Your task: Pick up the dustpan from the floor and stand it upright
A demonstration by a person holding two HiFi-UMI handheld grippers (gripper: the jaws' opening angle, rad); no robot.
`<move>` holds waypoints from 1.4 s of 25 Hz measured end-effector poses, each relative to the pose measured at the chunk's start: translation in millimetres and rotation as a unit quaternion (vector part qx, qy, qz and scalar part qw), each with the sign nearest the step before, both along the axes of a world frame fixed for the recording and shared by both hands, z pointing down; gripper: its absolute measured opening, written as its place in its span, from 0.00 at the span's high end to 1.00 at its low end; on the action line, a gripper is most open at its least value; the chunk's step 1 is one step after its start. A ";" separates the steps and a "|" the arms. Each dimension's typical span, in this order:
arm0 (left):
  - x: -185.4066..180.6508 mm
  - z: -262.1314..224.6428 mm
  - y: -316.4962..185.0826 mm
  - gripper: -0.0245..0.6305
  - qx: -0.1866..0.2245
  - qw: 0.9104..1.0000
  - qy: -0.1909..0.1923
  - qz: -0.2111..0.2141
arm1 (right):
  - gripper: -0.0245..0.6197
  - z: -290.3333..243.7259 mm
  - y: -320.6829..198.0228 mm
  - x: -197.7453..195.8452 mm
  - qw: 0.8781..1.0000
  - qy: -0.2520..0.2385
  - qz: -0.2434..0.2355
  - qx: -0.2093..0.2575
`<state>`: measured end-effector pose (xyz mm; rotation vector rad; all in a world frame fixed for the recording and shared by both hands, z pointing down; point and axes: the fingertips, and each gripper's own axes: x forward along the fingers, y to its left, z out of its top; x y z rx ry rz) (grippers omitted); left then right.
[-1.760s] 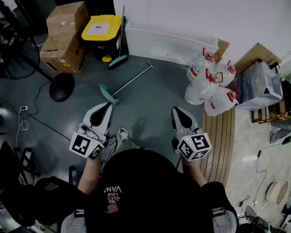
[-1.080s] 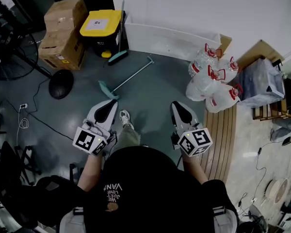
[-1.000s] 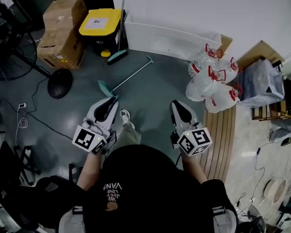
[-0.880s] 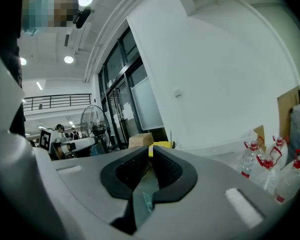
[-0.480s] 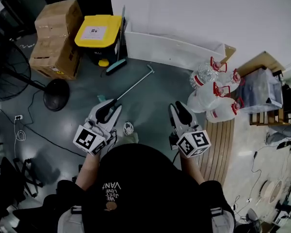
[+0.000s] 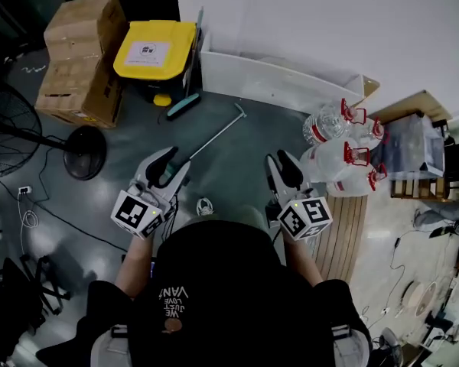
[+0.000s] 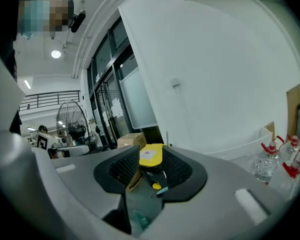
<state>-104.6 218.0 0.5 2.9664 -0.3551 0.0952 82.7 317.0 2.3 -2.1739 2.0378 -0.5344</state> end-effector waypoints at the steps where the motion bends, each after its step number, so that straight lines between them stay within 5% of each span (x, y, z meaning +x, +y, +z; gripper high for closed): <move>1: 1.1 3.4 -7.4 0.71 0.001 1.000 -0.002 -0.003 | 0.78 2.0 -7.9 2.4 1.000 -0.001 -0.003 -0.003; 9: 12.1 24.6 -53.5 0.71 0.011 0.999 -0.026 -0.042 | 0.78 23.3 -72.3 39.2 0.999 -0.010 -0.032 -0.018; 19: 40.6 57.6 -118.7 0.71 -0.012 0.986 -0.048 -0.159 | 0.78 63.6 -179.3 96.7 0.992 -0.001 -0.112 -0.053; 35: 92.2 178.8 -169.1 0.71 -0.112 0.958 -0.092 -0.248 | 0.78 213.0 -312.0 153.3 0.966 0.027 -0.197 -0.163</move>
